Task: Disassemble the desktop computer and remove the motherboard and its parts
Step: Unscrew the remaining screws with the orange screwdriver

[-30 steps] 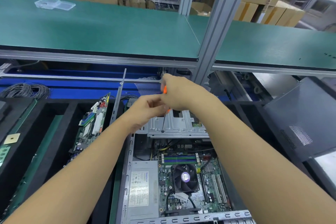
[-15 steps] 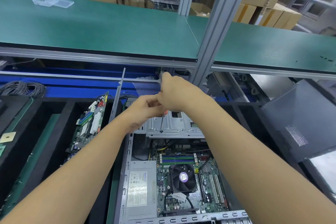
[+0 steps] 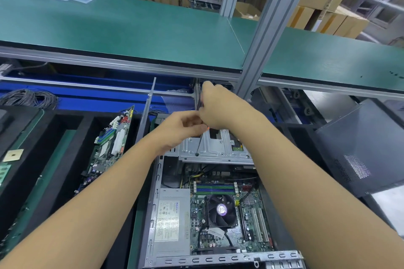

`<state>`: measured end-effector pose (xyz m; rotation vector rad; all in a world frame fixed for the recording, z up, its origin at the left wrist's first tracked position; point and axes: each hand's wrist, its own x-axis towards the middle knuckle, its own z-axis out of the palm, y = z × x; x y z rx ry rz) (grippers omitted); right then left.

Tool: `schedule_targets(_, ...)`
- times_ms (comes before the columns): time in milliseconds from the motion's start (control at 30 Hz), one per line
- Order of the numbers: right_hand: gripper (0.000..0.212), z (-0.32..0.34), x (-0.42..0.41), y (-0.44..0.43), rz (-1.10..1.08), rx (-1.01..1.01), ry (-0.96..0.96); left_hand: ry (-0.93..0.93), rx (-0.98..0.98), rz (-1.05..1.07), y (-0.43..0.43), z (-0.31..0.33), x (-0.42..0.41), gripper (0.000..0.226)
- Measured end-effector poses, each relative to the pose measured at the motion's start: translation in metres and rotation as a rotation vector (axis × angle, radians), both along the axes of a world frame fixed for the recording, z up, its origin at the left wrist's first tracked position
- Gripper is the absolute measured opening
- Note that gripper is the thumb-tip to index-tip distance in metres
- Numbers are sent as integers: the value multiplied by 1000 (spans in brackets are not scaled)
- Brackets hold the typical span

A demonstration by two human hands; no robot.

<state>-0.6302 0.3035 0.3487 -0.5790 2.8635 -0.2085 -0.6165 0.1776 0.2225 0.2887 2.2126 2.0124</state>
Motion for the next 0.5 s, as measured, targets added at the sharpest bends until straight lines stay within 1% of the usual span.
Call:
schedule_targets(33,19,3,0,0,17,7,-42,-9,50,-10,-3,-2,2,30)
schedule_targets(100,30,5,2,0,39,31,-100,9,28,33,-5,-3,3,28)
schedule_targets(200,39,0,4,-2,-17,22,-59,64,-83,114,0,-1,2,20)
schedule_targets(267,48,-2,6,-5,-103,-6,-11,35,-140,176,5,2,0,24)
schedule_targets(300,46,-3,6,-5,-126,-17,19,20,-174,196,7,3,-2,29)
schedule_targets(367,34,-5,5,-5,-94,-23,60,16,-223,190,10,4,-3,38)
schedule_targets(433,18,-4,3,-4,-32,-16,42,30,-230,130,9,4,-1,34)
schedule_targets(500,18,0,1,-1,5,18,-3,34,-175,81,4,3,2,26)
